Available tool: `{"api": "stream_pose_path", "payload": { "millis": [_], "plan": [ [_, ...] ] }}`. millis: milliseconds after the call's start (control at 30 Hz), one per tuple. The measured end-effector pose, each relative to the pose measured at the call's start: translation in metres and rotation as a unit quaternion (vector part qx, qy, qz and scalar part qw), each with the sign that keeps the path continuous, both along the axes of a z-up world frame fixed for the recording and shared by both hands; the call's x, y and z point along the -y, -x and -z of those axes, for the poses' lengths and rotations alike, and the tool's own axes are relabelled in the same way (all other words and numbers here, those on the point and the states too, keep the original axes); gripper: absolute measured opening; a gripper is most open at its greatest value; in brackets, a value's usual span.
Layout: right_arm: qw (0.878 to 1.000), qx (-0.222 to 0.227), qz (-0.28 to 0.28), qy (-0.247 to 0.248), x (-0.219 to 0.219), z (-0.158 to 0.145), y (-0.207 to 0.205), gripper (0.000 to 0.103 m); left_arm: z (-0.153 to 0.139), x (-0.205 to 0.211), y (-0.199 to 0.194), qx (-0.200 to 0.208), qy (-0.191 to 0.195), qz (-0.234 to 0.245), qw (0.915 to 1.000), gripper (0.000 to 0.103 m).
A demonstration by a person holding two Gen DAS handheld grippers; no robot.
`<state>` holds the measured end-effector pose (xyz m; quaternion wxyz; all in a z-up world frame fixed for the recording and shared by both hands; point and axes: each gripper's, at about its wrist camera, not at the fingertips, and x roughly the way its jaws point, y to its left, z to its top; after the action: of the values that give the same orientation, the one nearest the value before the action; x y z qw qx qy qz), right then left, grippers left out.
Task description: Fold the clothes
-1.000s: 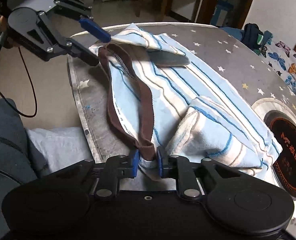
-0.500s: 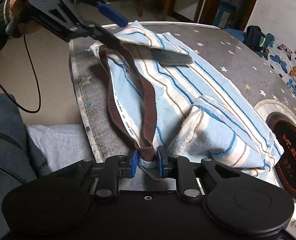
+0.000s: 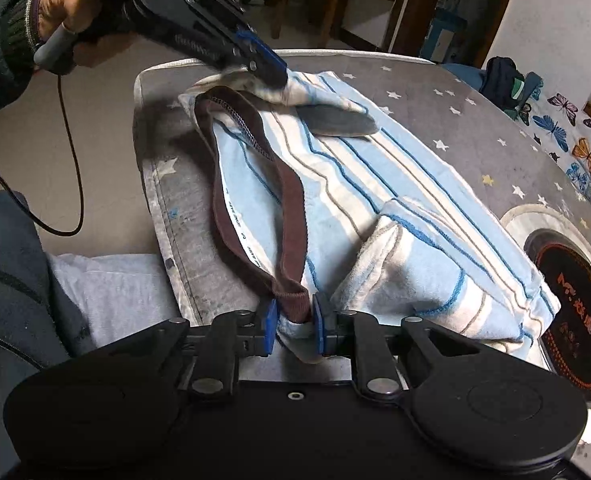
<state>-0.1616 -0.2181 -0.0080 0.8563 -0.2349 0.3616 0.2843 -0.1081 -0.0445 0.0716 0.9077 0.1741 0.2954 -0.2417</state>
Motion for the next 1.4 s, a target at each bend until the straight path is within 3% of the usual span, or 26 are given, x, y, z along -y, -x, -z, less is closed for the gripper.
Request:
{"api": "stream_pose_path", "payload": {
  "millis": [167,267,333,367,400,667,933,967,1033,1067,1200,1400],
  "plan": [
    [1.0,-0.004,0.002,0.001,0.001,0.002,-0.002,0.021,-0.005,-0.033,-0.003,-0.01,0.019,-0.033,0.9992,0.007],
    [1.0,-0.006,-0.002,0.006,-0.002,0.004,-0.001,0.021,-0.005,-0.038,0.007,-0.03,0.021,-0.01,0.9993,0.009],
    [1.0,-0.005,-0.004,0.009,-0.002,0.005,-0.001,0.021,-0.005,-0.035,0.019,-0.032,0.018,0.016,0.9992,0.019],
    [1.0,-0.005,-0.004,0.009,-0.002,0.004,0.0,0.021,-0.005,-0.033,0.023,-0.033,0.018,0.022,0.9991,0.032],
    [1.0,-0.006,-0.004,0.009,-0.002,0.004,-0.001,0.022,-0.005,-0.031,0.026,-0.034,0.018,0.027,0.9989,0.039],
    [1.0,0.0,-0.011,0.018,-0.007,0.008,0.0,0.024,0.005,-0.01,0.039,-0.042,-0.002,0.055,0.9976,0.04],
    [1.0,0.002,-0.012,0.017,-0.007,0.008,0.0,0.024,0.024,0.033,0.03,-0.024,-0.092,0.071,0.993,0.04],
    [1.0,0.003,-0.011,0.016,-0.007,0.008,0.0,0.024,0.027,0.036,0.029,-0.025,-0.103,0.069,0.992,0.039],
    [1.0,0.004,-0.011,0.015,-0.006,0.008,0.0,0.024,0.032,0.04,0.026,-0.03,-0.117,0.063,0.9907,0.021],
    [1.0,0.007,-0.012,0.015,-0.006,0.008,0.001,0.024,0.032,0.037,0.024,-0.039,-0.107,0.058,0.9918,0.012],
    [1.0,0.017,-0.012,0.013,-0.006,0.008,0.001,0.022,0.029,0.015,0.009,-0.06,-0.057,0.031,0.996,0.007],
    [0.999,0.022,-0.021,0.015,-0.007,0.001,0.004,0.011,0.0,-0.026,0.0,-0.059,0.044,-0.016,0.9971,0.006]
  ]
}}
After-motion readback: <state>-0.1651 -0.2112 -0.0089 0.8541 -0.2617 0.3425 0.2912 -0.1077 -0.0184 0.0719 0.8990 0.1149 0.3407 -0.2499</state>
